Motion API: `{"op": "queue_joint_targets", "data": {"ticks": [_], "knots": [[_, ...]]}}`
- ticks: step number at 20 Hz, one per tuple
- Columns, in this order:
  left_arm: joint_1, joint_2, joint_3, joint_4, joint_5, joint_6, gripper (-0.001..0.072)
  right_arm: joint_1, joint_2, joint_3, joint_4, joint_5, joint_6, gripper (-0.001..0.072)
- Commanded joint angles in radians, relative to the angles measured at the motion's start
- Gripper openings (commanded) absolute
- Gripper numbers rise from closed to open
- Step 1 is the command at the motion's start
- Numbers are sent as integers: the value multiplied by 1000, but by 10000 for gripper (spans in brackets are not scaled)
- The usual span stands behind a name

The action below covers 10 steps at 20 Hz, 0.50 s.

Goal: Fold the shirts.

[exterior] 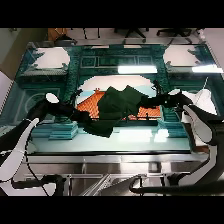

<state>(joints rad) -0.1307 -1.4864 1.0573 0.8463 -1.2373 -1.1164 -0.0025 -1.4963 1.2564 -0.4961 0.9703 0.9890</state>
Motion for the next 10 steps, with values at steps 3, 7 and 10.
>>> {"op": "queue_joint_targets", "data": {"ticks": [3,7,10], "knots": [[28,59,126,-3,-81,1,16,-10,99,92,151,126,-92,19],[121,256,426,-2,-142,-68,16,-107,322,326,187,166,-72,19],[209,389,695,-2,-159,-113,16,-213,468,544,187,154,-55,19]]}}
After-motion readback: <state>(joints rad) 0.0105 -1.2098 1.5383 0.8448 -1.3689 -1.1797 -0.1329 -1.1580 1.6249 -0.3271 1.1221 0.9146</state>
